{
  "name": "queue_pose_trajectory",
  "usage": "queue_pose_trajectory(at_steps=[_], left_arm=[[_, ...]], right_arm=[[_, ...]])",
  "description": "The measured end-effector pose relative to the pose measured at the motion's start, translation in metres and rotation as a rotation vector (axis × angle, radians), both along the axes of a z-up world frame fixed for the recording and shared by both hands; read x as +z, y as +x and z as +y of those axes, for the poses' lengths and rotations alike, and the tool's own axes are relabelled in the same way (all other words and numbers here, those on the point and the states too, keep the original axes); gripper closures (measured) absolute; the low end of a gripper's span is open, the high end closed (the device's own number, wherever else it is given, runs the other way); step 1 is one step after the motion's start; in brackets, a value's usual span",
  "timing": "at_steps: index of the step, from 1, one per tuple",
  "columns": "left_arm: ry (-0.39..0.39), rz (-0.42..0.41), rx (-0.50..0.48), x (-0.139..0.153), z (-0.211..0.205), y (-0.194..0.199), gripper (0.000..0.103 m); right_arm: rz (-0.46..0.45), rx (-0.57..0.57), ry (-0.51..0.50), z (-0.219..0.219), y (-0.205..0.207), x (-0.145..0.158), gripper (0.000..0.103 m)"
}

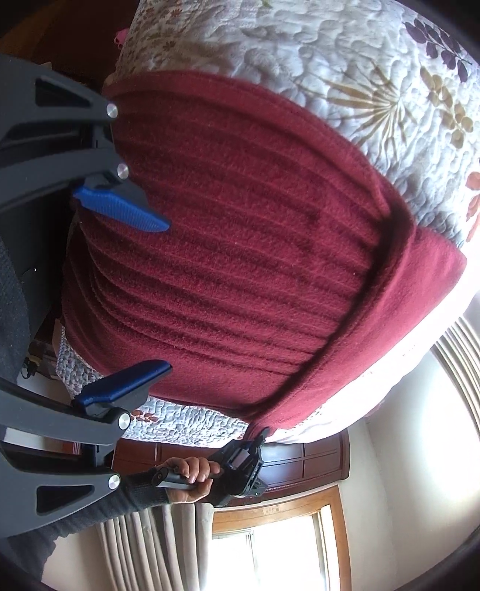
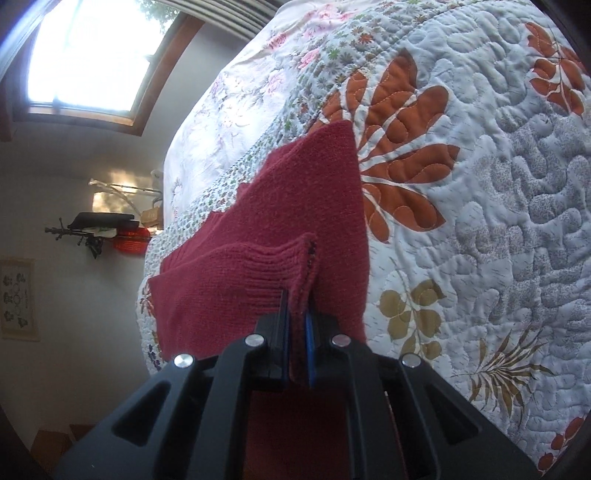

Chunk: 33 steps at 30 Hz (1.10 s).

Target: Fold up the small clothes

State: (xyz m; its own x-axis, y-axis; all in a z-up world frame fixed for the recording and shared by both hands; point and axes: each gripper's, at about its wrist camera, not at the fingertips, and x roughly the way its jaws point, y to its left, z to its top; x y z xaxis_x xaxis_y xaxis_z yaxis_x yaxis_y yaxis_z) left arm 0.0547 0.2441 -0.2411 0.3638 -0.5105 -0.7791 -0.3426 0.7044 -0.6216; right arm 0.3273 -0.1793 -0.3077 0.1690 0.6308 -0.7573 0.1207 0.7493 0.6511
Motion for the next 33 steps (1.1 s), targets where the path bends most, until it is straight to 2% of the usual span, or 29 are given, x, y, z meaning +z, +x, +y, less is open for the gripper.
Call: queue_pose_trajectory(at_steps=[4, 6, 8, 11, 13, 18, 20, 22, 24, 25, 33], left_arm=[[-0.009, 0.002, 0.003, -0.003, -0.001, 0.001, 0.031], [-0.01, -0.004, 0.0, -0.002, -0.002, 0.0, 0.031], [-0.01, -0.012, 0.001, -0.001, -0.003, 0.0, 0.031], [-0.005, -0.014, 0.016, 0.001, -0.002, -0.003, 0.029], [-0.004, -0.002, 0.023, 0.0, -0.002, -0.005, 0.029], [0.02, 0.009, 0.026, 0.002, -0.006, -0.009, 0.027], [0.036, 0.012, 0.039, 0.004, -0.007, -0.011, 0.025], [0.05, 0.016, 0.062, 0.007, -0.006, -0.015, 0.022], [0.062, 0.006, 0.091, 0.012, -0.003, -0.023, 0.021], [0.068, 0.001, 0.109, 0.014, 0.001, -0.027, 0.019], [0.102, 0.004, 0.229, 0.021, 0.026, -0.058, 0.014]], right_arm=[[0.008, -0.006, -0.002, 0.0, -0.001, -0.004, 0.097], [0.013, -0.011, 0.004, -0.002, -0.002, -0.001, 0.088], [0.003, -0.055, -0.045, -0.014, -0.005, 0.008, 0.078], [-0.068, -0.091, -0.035, -0.024, -0.012, 0.031, 0.077], [-0.076, -0.05, -0.017, -0.016, -0.016, 0.035, 0.077], [-0.026, 0.015, -0.026, 0.006, -0.017, 0.008, 0.078], [-0.006, -0.007, -0.022, 0.002, -0.015, -0.004, 0.088], [0.001, -0.026, 0.001, -0.004, -0.015, -0.007, 0.088], [-0.028, -0.016, -0.009, -0.007, -0.018, 0.002, 0.08], [-0.047, -0.004, -0.024, -0.009, -0.021, 0.008, 0.071], [-0.119, 0.052, 0.005, -0.023, -0.047, 0.038, 0.067]])
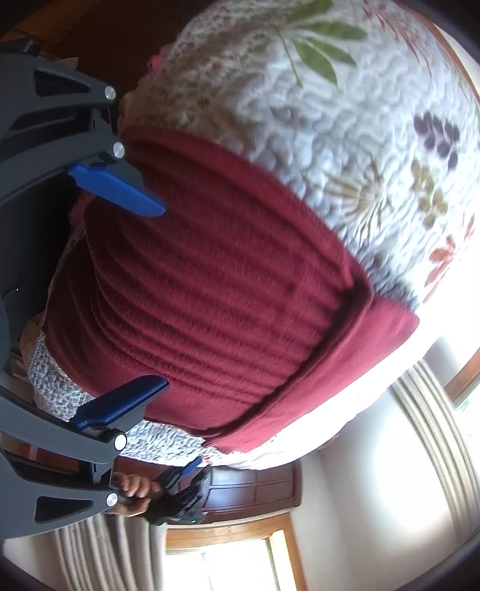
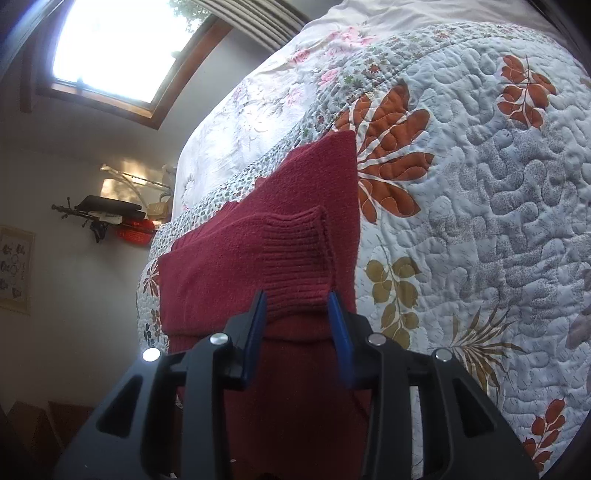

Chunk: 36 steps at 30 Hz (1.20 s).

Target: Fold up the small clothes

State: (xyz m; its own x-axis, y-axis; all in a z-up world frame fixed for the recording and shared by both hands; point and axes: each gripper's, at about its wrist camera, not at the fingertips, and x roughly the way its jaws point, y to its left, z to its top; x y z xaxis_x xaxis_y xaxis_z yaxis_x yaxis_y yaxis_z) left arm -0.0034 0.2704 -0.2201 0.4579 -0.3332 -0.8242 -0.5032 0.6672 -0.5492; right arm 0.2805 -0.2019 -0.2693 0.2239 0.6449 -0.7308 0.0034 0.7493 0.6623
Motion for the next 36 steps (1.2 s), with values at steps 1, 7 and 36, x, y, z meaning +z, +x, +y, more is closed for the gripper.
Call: queue_pose_trajectory(at_steps=[1, 7, 36], left_arm=[[-0.001, -0.002, 0.006, 0.0, 0.003, -0.002, 0.014], [-0.029, -0.068, -0.059, 0.002, 0.014, 0.055, 0.013], [-0.208, -0.05, -0.333, -0.069, 0.115, -0.032, 0.004]], right_arm=[[-0.005, 0.003, 0.009, 0.0, -0.004, 0.002, 0.065], [0.008, 0.011, 0.135, 0.041, -0.021, 0.002, 0.061], [0.211, 0.028, -0.156, -0.008, -0.275, -0.058, 0.024]])
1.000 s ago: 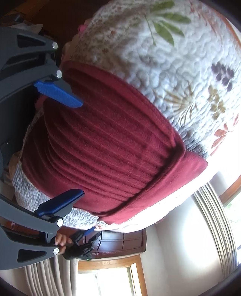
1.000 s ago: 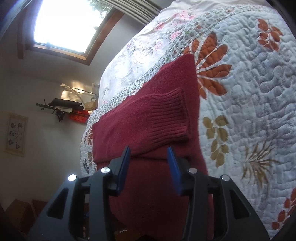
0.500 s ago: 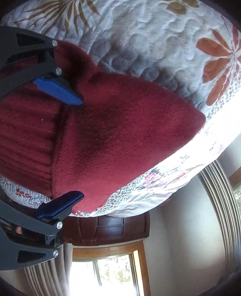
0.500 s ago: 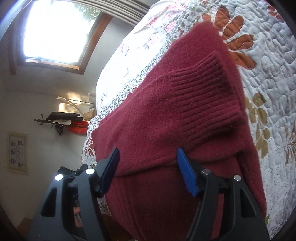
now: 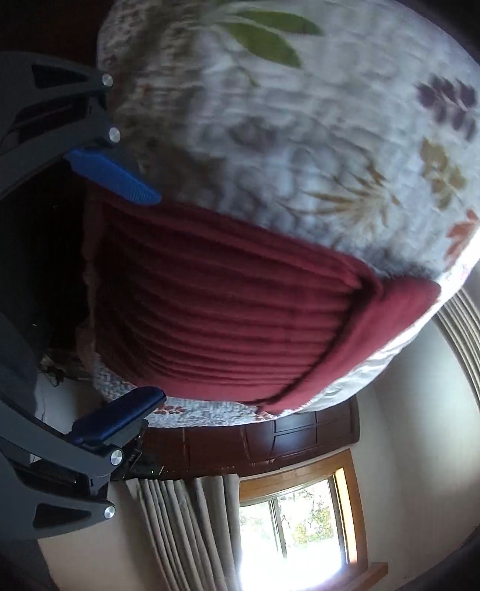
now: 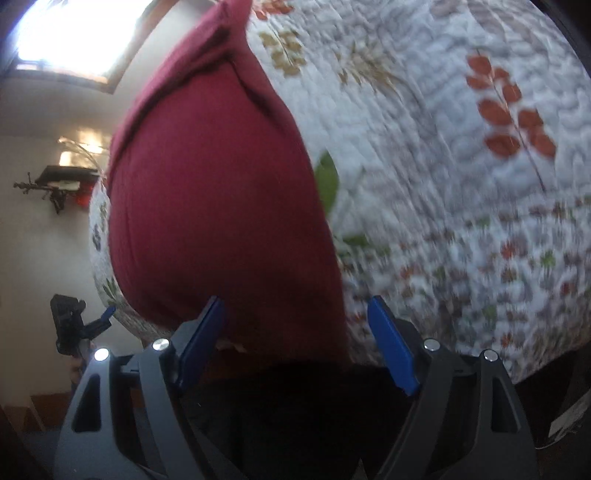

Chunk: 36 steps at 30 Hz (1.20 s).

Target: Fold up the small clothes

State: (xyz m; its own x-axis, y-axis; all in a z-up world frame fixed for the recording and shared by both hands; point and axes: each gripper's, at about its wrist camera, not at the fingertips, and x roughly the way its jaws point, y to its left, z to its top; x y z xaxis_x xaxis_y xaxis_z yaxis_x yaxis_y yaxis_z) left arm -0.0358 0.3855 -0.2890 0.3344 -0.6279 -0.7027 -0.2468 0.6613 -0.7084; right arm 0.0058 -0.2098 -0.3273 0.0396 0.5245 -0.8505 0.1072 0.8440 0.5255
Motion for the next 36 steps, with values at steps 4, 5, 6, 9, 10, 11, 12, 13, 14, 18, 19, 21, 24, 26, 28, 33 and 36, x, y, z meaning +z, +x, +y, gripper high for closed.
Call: queue_pose_trajectory(at_steps=[4, 5, 6, 9, 10, 11, 12, 13, 14, 18, 19, 21, 24, 26, 28, 33, 36], left_arm=[[0.042, 0.137, -0.068, -0.051, -0.011, -0.022, 0.004], [0.039, 0.152, -0.079, -0.059, -0.014, -0.023, 0.004], [0.037, 0.164, -0.084, -0.066, -0.017, -0.022, 0.004], [0.05, 0.195, -0.086, -0.084, -0.024, -0.018, 0.004], [0.061, 0.21, -0.081, -0.09, -0.025, -0.015, 0.004], [0.061, 0.219, -0.071, -0.093, -0.026, -0.013, 0.004], [0.054, 0.224, -0.058, -0.093, -0.025, -0.013, 0.004], [0.043, 0.223, -0.048, -0.095, -0.025, -0.011, 0.004], [0.031, 0.215, -0.047, -0.095, -0.026, -0.011, 0.004], [0.001, 0.175, -0.068, -0.094, -0.039, -0.002, 0.023], [0.009, 0.18, -0.081, -0.095, -0.042, -0.003, 0.035], [0.017, 0.177, -0.105, -0.096, -0.049, -0.003, 0.055], [0.025, 0.176, -0.122, -0.096, -0.051, 0.003, 0.064], [0.02, 0.179, -0.11, -0.097, -0.057, 0.001, 0.064], [0.011, 0.191, -0.093, -0.099, -0.057, 0.002, 0.061], [0.009, 0.199, -0.052, -0.102, -0.053, 0.0, 0.027], [0.02, 0.193, -0.061, -0.097, -0.061, -0.003, 0.064]], right_arm=[[0.086, 0.027, 0.022, 0.008, -0.039, -0.04, 0.025], [0.092, 0.016, 0.03, 0.01, -0.044, -0.047, 0.025], [0.095, 0.007, 0.036, 0.01, -0.048, -0.053, 0.025], [0.112, -0.016, 0.07, 0.013, -0.054, -0.067, 0.025], [0.114, -0.023, 0.078, 0.014, -0.055, -0.07, 0.025], [0.113, -0.031, 0.082, 0.017, -0.057, -0.071, 0.025], [0.109, -0.039, 0.089, 0.018, -0.058, -0.072, 0.025], [0.106, -0.043, 0.094, 0.019, -0.057, -0.073, 0.025], [0.101, -0.046, 0.095, 0.02, -0.057, -0.072, 0.025], [0.088, -0.065, 0.109, 0.017, -0.052, -0.071, 0.025], [0.086, -0.071, 0.115, 0.013, -0.052, -0.072, 0.025], [0.086, -0.078, 0.125, 0.015, -0.049, -0.073, 0.025], [0.092, -0.073, 0.149, 0.013, -0.051, -0.079, 0.029], [0.104, -0.055, 0.166, 0.016, -0.056, -0.081, 0.035], [0.1, -0.033, 0.164, 0.02, -0.058, -0.08, 0.035], [0.093, -0.028, 0.143, 0.025, -0.057, -0.085, 0.035], [0.084, 0.003, 0.169, 0.036, -0.054, -0.083, 0.057]])
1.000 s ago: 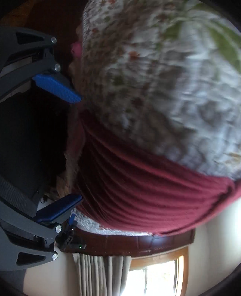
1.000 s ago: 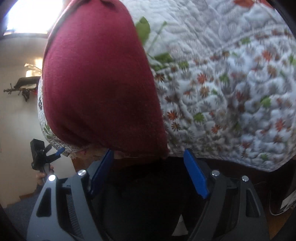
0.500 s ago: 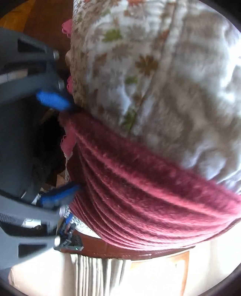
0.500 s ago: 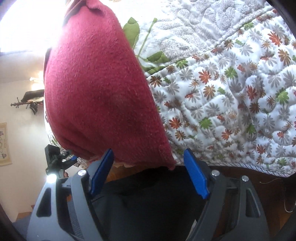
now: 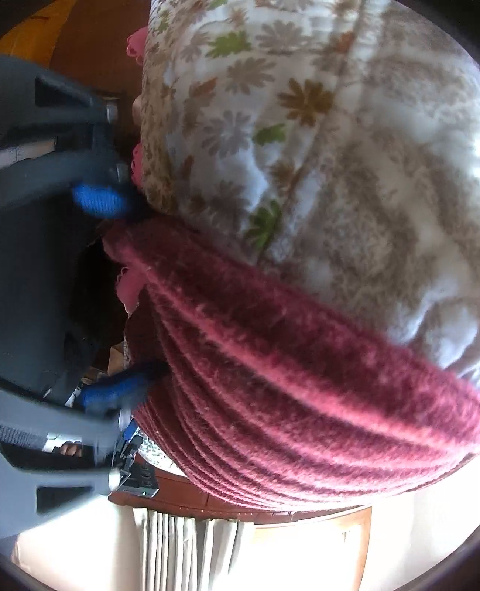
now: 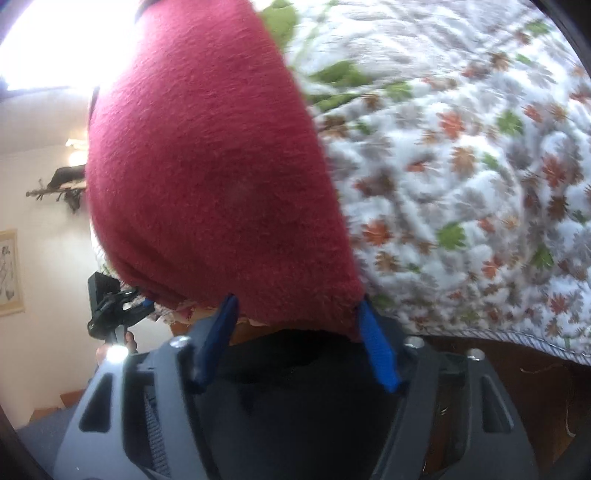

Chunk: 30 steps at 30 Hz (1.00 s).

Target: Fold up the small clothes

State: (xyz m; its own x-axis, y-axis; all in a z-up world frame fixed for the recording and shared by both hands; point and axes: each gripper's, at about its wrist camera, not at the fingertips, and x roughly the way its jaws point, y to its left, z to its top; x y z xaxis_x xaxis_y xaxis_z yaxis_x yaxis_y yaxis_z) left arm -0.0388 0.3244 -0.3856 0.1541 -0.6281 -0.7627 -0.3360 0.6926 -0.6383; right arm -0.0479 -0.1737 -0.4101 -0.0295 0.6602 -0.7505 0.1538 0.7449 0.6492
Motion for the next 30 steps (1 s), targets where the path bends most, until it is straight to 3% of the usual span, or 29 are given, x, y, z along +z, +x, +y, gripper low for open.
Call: queue_pose_trajectory(at_steps=[1, 4, 6, 8, 10, 12, 15, 17, 18, 19, 20, 22, 30], left_arm=[[0.0, -0.006, -0.005, 0.002, 0.0, -0.001, 0.074], [0.002, -0.001, -0.01, 0.002, 0.001, -0.004, 0.083], [0.001, 0.013, 0.006, -0.002, 0.004, -0.004, 0.082], [0.003, 0.02, 0.033, -0.004, 0.007, -0.004, 0.072], [-0.008, 0.023, 0.044, -0.006, 0.007, -0.005, 0.055], [-0.003, 0.025, 0.037, -0.007, 0.005, -0.005, 0.051], [-0.003, 0.032, 0.033, -0.009, -0.005, -0.002, 0.051], [-0.023, 0.038, 0.039, -0.011, -0.006, -0.002, 0.063], [-0.043, 0.05, 0.041, -0.013, -0.007, -0.002, 0.088], [-0.046, 0.054, 0.04, -0.012, -0.009, -0.002, 0.097], [-0.058, 0.054, 0.038, -0.01, -0.01, -0.003, 0.097], [-0.068, 0.039, 0.037, -0.002, -0.008, -0.007, 0.097], [-0.2, -0.012, 0.111, 0.034, 0.022, -0.036, 0.097]], right_arm=[[-0.004, 0.023, 0.014, 0.005, 0.0, 0.001, 0.076], [-0.009, 0.043, 0.018, 0.005, -0.002, 0.0, 0.078], [-0.004, 0.028, -0.003, 0.005, -0.003, -0.004, 0.072], [-0.006, 0.013, -0.034, 0.0, -0.005, -0.005, 0.05], [-0.012, 0.01, -0.07, -0.006, -0.006, -0.004, 0.048], [-0.008, -0.014, -0.073, -0.014, -0.009, -0.006, 0.048], [-0.008, -0.033, -0.048, -0.022, -0.012, -0.011, 0.048], [-0.004, -0.031, -0.034, -0.02, -0.009, -0.015, 0.049], [0.009, -0.023, -0.013, -0.018, -0.008, -0.019, 0.052], [0.021, -0.014, 0.004, -0.018, -0.007, -0.022, 0.065], [0.029, -0.001, 0.018, -0.016, -0.008, -0.023, 0.08], [0.029, -0.001, 0.051, -0.018, -0.01, -0.019, 0.095], [-0.004, -0.095, 0.187, -0.058, -0.019, 0.02, 0.097]])
